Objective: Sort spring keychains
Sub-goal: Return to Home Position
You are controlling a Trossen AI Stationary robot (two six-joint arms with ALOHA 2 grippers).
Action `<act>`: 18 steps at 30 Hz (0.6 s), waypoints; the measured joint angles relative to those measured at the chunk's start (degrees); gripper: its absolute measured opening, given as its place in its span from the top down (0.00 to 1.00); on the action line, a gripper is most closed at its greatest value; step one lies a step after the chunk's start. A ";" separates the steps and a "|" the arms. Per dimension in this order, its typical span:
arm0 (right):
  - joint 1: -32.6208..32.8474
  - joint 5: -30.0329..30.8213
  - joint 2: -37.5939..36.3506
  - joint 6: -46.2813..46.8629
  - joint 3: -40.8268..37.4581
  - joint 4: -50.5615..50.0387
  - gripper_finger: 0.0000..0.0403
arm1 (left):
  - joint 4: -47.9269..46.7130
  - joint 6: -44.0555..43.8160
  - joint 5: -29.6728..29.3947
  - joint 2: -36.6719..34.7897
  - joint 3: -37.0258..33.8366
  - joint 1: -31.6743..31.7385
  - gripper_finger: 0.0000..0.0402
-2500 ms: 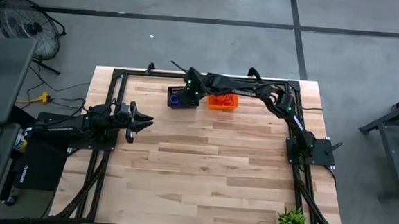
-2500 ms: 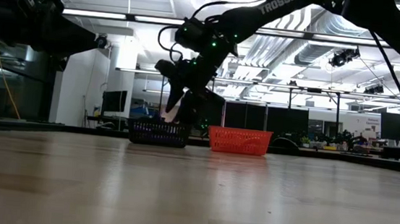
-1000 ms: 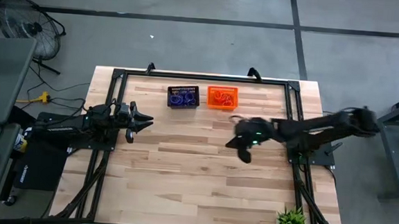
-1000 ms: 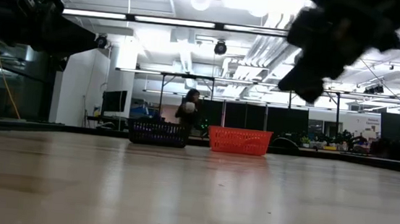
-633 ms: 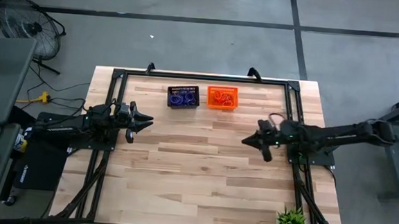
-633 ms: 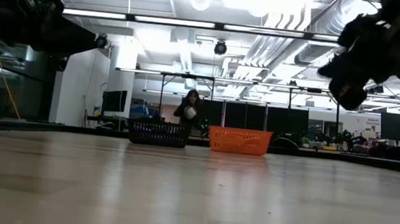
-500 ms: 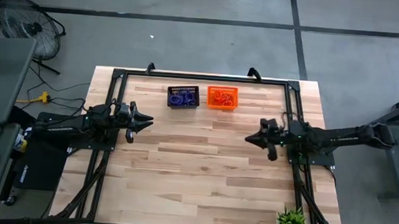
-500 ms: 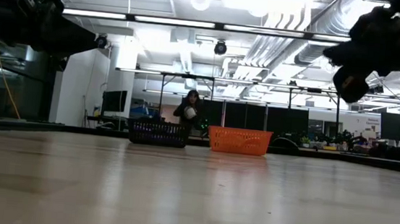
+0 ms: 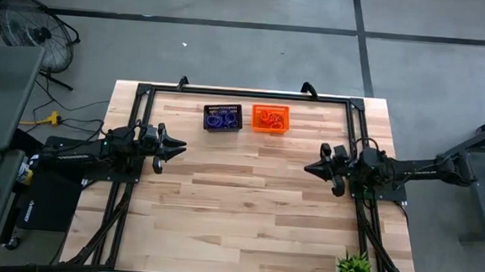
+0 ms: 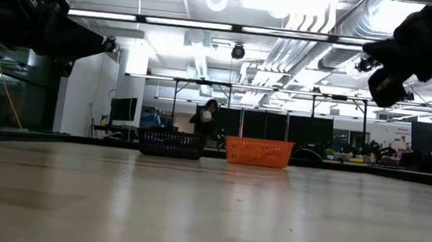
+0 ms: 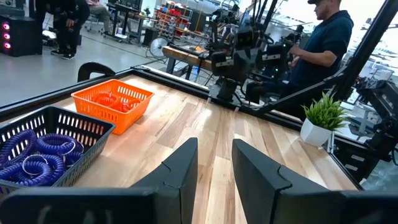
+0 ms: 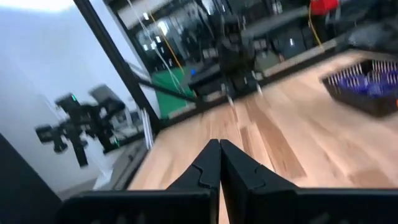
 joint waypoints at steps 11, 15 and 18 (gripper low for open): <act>0.00 0.77 -0.85 -1.39 0.00 -13.31 1.00 | 0.00 0.00 0.00 -0.01 0.00 -0.01 0.75; 0.00 1.32 -0.77 1.31 0.01 -19.29 1.00 | 0.00 0.01 0.00 -0.01 0.00 -0.01 0.75; -0.03 3.13 0.25 -0.55 0.07 -19.76 1.00 | 0.00 0.00 0.00 -0.01 0.00 0.00 0.75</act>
